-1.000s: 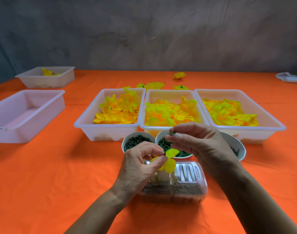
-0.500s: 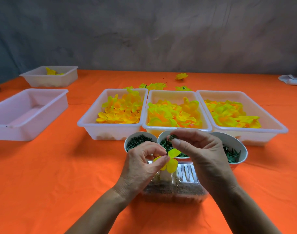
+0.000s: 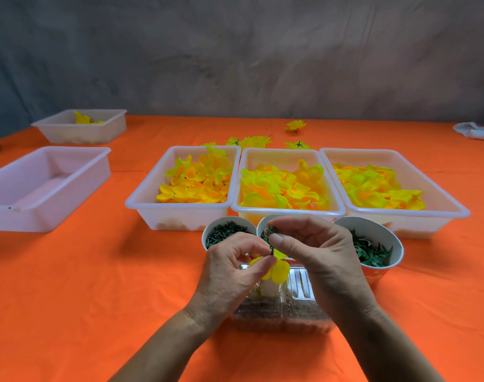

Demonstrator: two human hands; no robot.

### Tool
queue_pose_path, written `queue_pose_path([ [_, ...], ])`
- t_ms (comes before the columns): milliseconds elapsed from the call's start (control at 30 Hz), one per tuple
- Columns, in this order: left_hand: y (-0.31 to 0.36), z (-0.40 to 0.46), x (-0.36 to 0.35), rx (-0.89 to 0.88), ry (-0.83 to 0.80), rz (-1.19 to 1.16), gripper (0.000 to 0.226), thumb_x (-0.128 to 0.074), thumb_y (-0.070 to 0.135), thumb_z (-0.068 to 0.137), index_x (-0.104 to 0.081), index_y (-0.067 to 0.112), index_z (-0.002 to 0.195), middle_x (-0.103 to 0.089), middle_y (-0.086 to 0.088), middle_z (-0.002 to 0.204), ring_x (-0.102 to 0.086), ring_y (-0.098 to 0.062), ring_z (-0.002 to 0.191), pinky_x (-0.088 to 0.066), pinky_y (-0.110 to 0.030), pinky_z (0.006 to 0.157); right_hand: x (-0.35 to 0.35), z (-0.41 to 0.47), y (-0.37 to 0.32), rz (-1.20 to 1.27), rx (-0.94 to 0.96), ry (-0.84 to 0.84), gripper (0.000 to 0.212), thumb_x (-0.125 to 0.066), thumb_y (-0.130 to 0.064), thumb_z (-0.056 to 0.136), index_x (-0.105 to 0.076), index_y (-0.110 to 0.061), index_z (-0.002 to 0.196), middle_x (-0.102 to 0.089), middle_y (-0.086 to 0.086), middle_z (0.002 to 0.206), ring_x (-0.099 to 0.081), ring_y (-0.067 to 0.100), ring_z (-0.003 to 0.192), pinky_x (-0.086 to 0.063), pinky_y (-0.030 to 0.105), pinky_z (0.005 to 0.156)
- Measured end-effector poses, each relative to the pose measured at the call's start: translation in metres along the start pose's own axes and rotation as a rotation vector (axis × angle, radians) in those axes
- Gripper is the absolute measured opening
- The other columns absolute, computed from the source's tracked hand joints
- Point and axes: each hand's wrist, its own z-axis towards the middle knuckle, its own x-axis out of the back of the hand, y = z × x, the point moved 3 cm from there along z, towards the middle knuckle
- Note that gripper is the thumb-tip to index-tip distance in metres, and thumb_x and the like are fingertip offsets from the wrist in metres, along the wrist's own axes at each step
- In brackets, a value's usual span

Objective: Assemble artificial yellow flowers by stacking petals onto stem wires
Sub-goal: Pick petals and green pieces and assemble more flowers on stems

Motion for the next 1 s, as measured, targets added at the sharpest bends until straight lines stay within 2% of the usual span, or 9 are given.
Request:
queue_pose_path([
  [400, -0.0017, 0.0002, -0.0005, -0.004, 0.005, -0.003, 0.004, -0.072, 0.023, 0.074, -0.070, 0.019, 0.075, -0.066, 0.013, 0.082, -0.059, -0.005, 0.071, -0.043, -0.026, 0.063, 0.0018, -0.0001, 0.0003, 0.002, -0.009, -0.005, 0.025, -0.070, 0.001, 0.063, -0.069, 0.002, 0.087, -0.073, 0.013, 0.080, -0.070, 0.016, 0.073, -0.054, 0.021, 0.065],
  [600, -0.0018, 0.0003, 0.0002, -0.002, 0.010, -0.015, 0.003, -0.073, 0.019, 0.074, -0.070, 0.022, 0.074, -0.066, 0.013, 0.083, -0.062, -0.009, 0.073, -0.048, -0.034, 0.064, 0.0025, 0.0006, 0.0000, -0.033, -0.015, -0.011, 0.029, -0.071, 0.000, 0.063, -0.068, 0.003, 0.092, -0.073, 0.014, 0.084, -0.069, 0.015, 0.076, -0.053, 0.021, 0.065],
  [700, -0.0023, 0.0005, 0.0002, -0.007, 0.014, -0.012, 0.003, -0.072, 0.022, 0.074, -0.070, 0.024, 0.073, -0.066, 0.014, 0.083, -0.062, -0.008, 0.074, -0.048, -0.035, 0.064, 0.0031, 0.0010, 0.0007, -0.037, -0.008, -0.017, 0.030, -0.073, -0.002, 0.062, -0.069, -0.005, 0.091, -0.073, 0.010, 0.084, -0.069, 0.015, 0.077, -0.053, 0.021, 0.067],
  [767, -0.0027, 0.0004, -0.0002, -0.010, 0.016, -0.010, 0.003, -0.072, 0.022, 0.074, -0.070, 0.024, 0.074, -0.066, 0.013, 0.084, -0.063, -0.010, 0.077, -0.051, -0.040, 0.065, 0.0037, 0.0010, 0.0016, -0.032, -0.009, -0.016, 0.031, -0.073, -0.004, 0.061, -0.070, -0.011, 0.091, -0.073, 0.007, 0.084, -0.069, 0.014, 0.078, -0.053, 0.021, 0.067],
  [867, -0.0028, 0.0008, -0.0008, -0.010, 0.023, -0.012, 0.006, -0.072, 0.022, 0.073, -0.070, 0.026, 0.078, -0.067, 0.012, 0.085, -0.065, -0.014, 0.081, -0.052, -0.050, 0.069, 0.0043, 0.0009, 0.0029, -0.024, -0.008, -0.018, 0.034, -0.073, -0.003, 0.061, -0.069, -0.011, 0.094, -0.073, 0.006, 0.084, -0.069, 0.013, 0.079, -0.053, 0.020, 0.067],
  [1000, -0.0031, 0.0009, -0.0011, -0.014, 0.036, -0.002, 0.004, -0.072, 0.022, 0.073, -0.071, 0.024, 0.076, -0.068, 0.010, 0.087, -0.066, -0.015, 0.080, -0.053, -0.054, 0.069, 0.0047, 0.0007, 0.0036, -0.022, -0.006, -0.011, 0.035, -0.072, -0.004, 0.061, -0.068, -0.010, 0.095, -0.074, 0.007, 0.085, -0.070, 0.013, 0.081, -0.053, 0.019, 0.068],
])
